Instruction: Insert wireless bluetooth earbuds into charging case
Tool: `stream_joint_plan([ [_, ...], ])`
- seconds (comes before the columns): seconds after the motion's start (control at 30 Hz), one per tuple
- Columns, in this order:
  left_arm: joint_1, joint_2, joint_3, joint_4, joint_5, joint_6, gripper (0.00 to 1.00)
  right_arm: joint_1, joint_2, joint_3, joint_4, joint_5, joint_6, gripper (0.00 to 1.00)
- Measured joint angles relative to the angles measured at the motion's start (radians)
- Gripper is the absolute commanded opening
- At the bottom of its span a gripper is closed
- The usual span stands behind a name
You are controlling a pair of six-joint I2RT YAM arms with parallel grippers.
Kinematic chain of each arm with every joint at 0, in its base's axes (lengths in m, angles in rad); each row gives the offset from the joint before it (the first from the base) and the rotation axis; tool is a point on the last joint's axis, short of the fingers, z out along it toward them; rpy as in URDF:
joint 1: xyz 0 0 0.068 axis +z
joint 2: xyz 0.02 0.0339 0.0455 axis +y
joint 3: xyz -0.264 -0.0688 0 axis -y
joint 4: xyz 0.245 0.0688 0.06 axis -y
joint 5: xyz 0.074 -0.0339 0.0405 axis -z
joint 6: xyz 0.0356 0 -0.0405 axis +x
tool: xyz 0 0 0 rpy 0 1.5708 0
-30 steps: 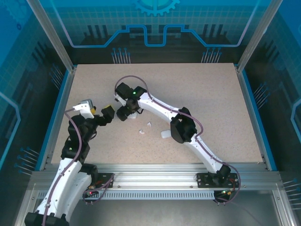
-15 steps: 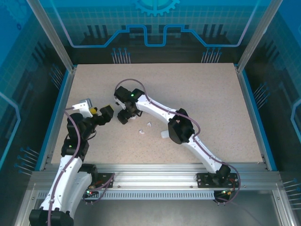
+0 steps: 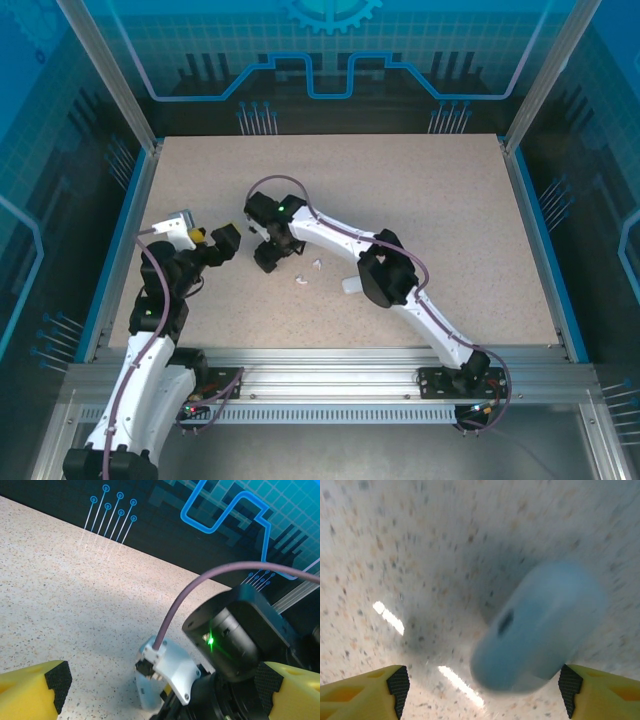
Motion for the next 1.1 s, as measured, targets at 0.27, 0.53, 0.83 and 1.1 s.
stream_joint_plan([
  [0.27, 0.000, -0.001, 0.000, -0.001, 0.000, 0.000, 0.98, 0.018, -0.072, -0.105, 0.034, 0.002, 0.023, 0.85],
  [0.53, 0.001, -0.035, 0.011, -0.048, -0.001, 0.009, 0.98, 0.003, -0.141, -0.173, 0.153, 0.005, 0.213, 0.88],
  [0.83, 0.001, -0.076, 0.026, -0.079, -0.001, 0.031, 0.98, 0.008, -0.105, -0.136, 0.201, 0.151, 0.472, 0.90],
  [1.1, 0.001, -0.076, 0.026, -0.093, -0.001, 0.035, 0.98, 0.031, 0.053, 0.046, 0.163, 0.246, 0.563, 0.85],
])
